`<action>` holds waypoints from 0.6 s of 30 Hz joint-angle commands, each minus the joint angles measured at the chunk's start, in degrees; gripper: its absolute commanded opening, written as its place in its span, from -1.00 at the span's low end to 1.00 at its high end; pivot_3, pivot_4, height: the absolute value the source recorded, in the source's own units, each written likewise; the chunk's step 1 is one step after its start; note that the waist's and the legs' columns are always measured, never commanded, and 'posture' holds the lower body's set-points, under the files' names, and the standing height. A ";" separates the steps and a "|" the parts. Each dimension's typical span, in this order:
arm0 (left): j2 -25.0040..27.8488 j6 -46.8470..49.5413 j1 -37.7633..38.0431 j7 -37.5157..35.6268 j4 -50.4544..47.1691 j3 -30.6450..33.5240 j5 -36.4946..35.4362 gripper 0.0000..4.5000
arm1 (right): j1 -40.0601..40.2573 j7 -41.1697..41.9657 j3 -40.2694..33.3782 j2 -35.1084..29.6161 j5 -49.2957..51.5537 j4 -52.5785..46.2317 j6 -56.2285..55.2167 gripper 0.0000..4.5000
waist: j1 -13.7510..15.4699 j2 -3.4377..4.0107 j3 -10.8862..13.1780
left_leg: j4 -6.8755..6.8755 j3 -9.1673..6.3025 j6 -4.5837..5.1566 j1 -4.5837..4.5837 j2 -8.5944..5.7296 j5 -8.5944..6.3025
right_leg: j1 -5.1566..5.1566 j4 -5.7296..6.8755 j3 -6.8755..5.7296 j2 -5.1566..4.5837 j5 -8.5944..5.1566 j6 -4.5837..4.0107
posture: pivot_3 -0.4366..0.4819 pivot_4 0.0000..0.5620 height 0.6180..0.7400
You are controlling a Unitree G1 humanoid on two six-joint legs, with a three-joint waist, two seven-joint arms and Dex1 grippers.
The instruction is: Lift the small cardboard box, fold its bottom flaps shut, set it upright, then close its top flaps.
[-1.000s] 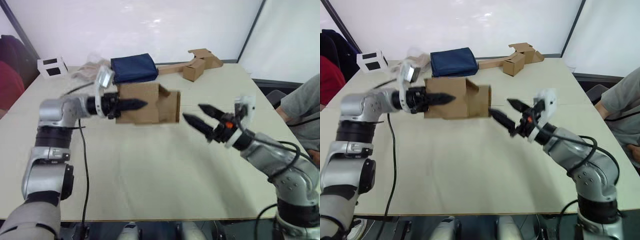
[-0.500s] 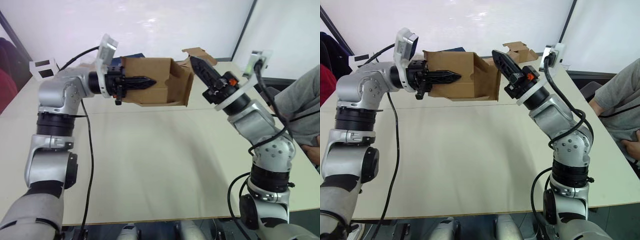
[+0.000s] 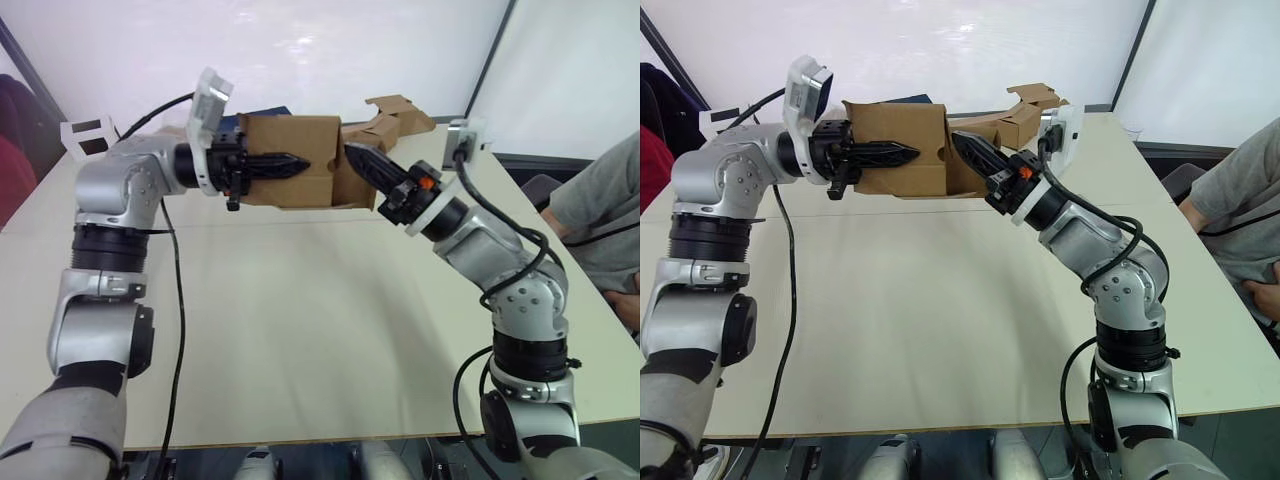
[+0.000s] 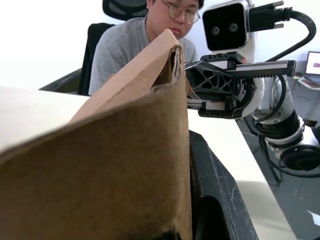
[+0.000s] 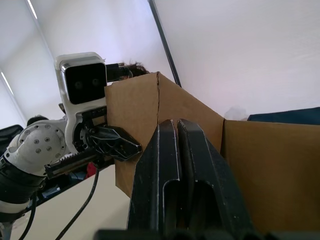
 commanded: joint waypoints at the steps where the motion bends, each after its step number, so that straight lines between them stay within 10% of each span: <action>1: 1.37 2.51 -0.22 -1.11 -4.09 1.17 -2.43 -1.00 | -1.17 0.75 0.47 1.16 0.53 -1.07 0.16 -0.96 | -0.03 0.00 0.00 | 0.00 0.00 0.00 0.00 0.00 0.00 | 0.00 0.00 0.00 0.00 0.00 0.00 | -0.05 -0.47 1.00; 18: 0.49 2.54 2.24 2.43 -8.08 1.45 -3.46 -1.00 | -0.73 6.46 0.51 0.81 0.46 -1.72 0.86 -0.96 | 0.09 0.00 0.00 | 0.00 -0.01 -0.01 0.00 0.00 0.01 | 0.00 0.00 0.00 -0.01 0.00 0.00 | -0.05 -0.47 1.00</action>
